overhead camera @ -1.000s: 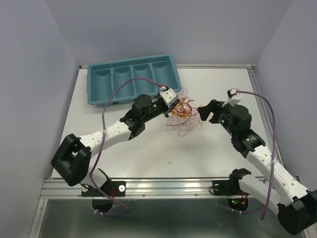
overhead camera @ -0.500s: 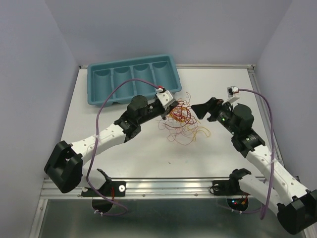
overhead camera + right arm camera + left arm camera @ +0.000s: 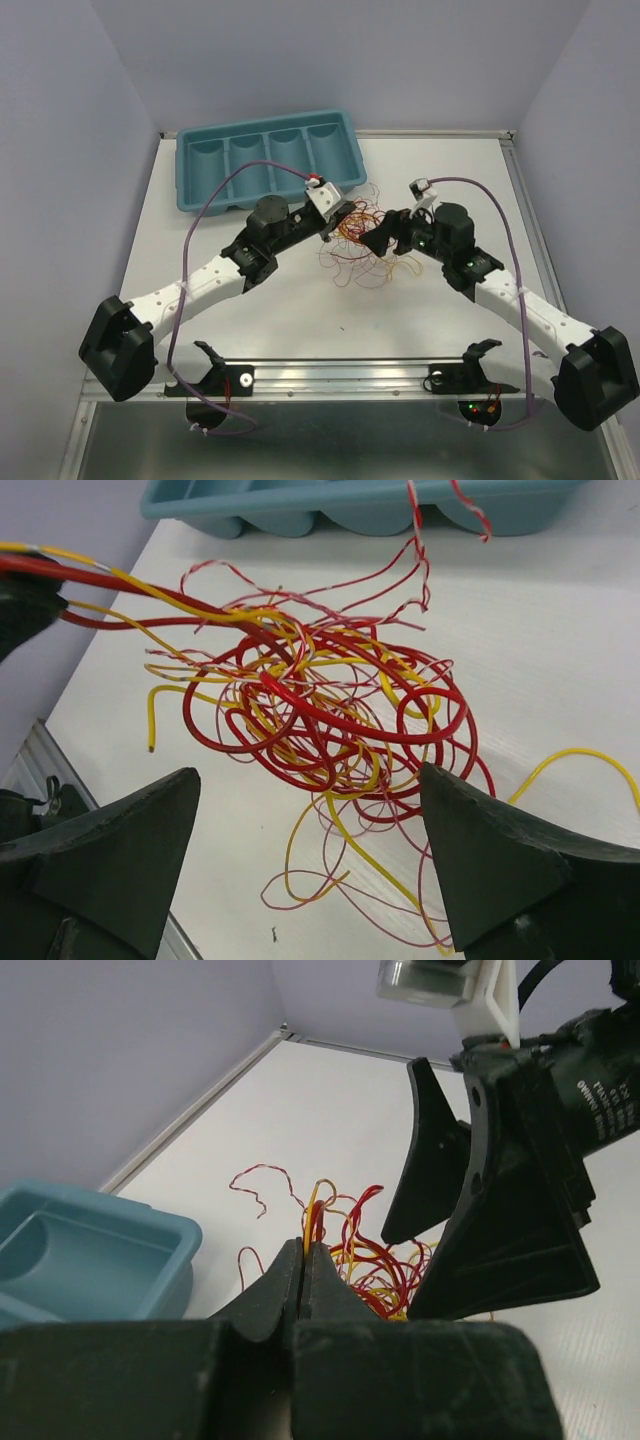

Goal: Untangle the cables

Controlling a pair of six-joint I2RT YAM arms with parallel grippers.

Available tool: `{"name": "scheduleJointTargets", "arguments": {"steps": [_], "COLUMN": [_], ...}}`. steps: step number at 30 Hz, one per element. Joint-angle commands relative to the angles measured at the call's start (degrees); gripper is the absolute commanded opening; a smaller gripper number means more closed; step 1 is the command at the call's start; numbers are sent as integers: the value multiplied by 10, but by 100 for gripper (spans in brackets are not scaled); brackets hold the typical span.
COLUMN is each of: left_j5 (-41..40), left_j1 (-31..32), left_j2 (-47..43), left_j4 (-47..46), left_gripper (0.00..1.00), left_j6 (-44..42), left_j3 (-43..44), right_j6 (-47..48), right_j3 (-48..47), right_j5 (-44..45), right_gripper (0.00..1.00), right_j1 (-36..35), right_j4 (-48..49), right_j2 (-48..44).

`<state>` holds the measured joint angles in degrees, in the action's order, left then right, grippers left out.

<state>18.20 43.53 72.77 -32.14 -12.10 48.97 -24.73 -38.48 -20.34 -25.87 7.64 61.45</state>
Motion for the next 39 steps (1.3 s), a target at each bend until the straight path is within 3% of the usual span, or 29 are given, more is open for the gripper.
{"name": "scheduleJointTargets", "arguments": {"steps": [1,5,11,16,18,21,28,31,32,33,35,39], "left_j5": [5,22,117,105,103,94,-11,85,112,141,151,152], "left_j1": [0,0,0,-18,-35,-51,-84,-91,-91,-91,-92,-92], "left_j2": [-47,-64,-76,-113,-157,-229,-336,-315,-290,-277,-252,-237], "left_j4": [-37,-37,-34,-29,-29,-29,-52,-57,-53,-50,-43,-43], "left_gripper": [0,0,0,0,0,0,0,0,0,0,0,0], "left_j6": [14,24,49,59,63,64,82,91,94,99,100,98], "left_j3": [-4,-8,-9,-9,-14,-25,-52,-50,-46,-36,-31,-30], "right_j6": [37,43,-14,-77,-125,-172,-201,-114,-97,-69,-59,-46], "right_j3": [-40,-49,14,-14,-45,-42,17,33,48,89,119,118], "right_j5": [71,181,326,478,481,460,498,374,269,221,97,-66], "right_gripper": [95,92,91,90,91,95,98,99,99,98,99,99], "right_j1": [-53,-95,-112,-108,-69,-11,35,35,35,34,34,25], "right_j4": [19,26,153,78,12,-13,-12,56,94,181,276,339], "right_j2": [24,59,77,133,172,181,79,31,16,-18,-40,-42]}}
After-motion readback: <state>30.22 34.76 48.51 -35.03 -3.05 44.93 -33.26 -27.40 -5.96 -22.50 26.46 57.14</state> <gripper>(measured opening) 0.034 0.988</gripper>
